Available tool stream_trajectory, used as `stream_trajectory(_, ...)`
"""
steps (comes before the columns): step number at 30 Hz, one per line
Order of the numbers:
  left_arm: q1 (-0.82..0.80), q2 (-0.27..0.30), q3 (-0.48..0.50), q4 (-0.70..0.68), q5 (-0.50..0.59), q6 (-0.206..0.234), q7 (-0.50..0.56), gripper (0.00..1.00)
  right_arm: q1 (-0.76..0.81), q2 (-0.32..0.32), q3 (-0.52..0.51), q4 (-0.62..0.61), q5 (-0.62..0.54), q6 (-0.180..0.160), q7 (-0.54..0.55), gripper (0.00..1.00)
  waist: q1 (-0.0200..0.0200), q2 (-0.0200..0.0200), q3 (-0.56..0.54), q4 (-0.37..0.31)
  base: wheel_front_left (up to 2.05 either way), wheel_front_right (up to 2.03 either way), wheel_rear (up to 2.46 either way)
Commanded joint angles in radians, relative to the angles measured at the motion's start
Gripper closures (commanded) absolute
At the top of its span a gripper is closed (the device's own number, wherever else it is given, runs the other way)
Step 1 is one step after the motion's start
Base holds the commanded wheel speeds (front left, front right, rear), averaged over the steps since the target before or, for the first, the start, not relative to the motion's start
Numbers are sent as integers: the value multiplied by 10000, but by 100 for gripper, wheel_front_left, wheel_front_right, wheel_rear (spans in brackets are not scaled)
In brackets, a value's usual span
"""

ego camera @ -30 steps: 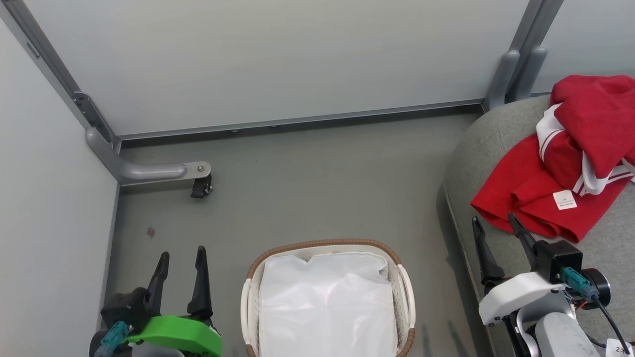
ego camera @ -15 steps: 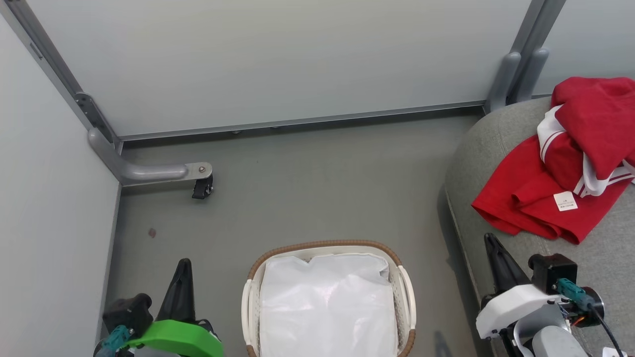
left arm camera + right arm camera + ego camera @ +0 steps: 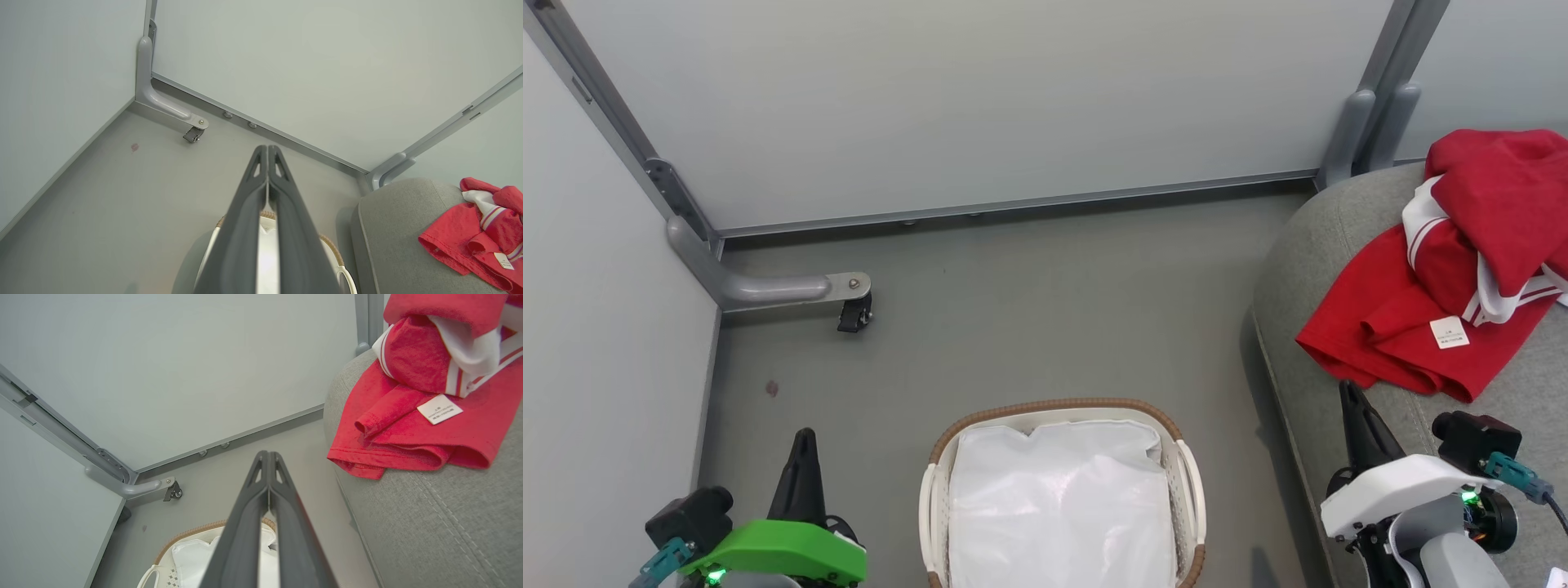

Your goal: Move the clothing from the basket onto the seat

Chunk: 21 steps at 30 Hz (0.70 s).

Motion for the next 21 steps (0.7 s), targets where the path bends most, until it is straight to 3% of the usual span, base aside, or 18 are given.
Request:
stream_trajectory(1, -165, 68, 83, -202, -371, -37, 83, 100, -50, -57, -57, -214, 436, -2, 87, 100, 1, 0, -7, -5, 0, 0, 0)
stream_trajectory(21, -330, 107, 523, -466, -2978, -81, 845, 100, 52, -84, -269, -548, 3525, -4, 859, 100, 1, 0, -114, -77, 0, 0, 0)
